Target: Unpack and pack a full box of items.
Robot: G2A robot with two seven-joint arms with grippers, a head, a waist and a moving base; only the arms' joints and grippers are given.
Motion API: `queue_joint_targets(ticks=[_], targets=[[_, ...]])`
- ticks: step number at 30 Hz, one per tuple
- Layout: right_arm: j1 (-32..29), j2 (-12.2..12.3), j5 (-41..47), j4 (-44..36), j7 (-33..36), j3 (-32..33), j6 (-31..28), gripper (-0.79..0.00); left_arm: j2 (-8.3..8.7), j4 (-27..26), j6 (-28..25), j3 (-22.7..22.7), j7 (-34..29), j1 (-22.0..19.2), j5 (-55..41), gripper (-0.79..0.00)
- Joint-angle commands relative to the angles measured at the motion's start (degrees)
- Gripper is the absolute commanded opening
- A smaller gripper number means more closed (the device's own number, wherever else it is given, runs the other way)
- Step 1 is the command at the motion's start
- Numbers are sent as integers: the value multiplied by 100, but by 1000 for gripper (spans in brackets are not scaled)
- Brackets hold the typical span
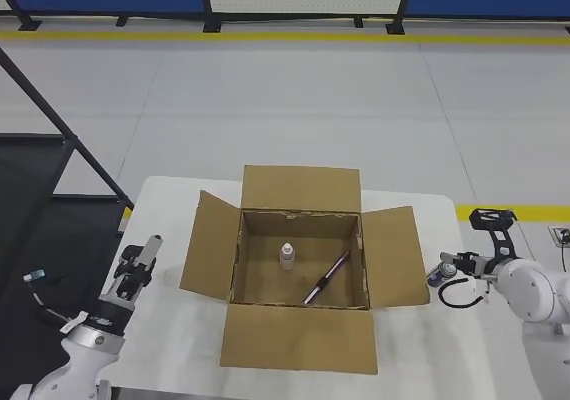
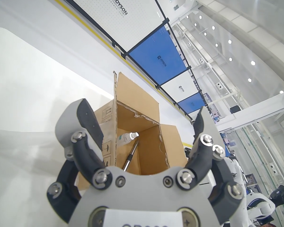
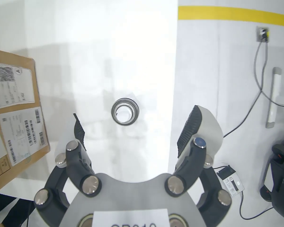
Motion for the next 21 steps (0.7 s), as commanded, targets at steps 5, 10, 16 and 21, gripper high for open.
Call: queue_joint_targets(ticks=[5,10,16,21], targets=[[-239,19,-837,-2281,615,-362,12,0,9,108,-113,-301,113,67,-301,0],[855,-81,-776,-1932,924,-1810,-859,0,13,203,-256,-481,159,186,-535,0],[2779,-547,21,-34,701,-3902,-1366,0,19,257,-382,-647,180,317,-704,0],[3790,-1048,967,1478,142,-5077,-1743,0,25,290,-434,-743,162,387,-790,0]])
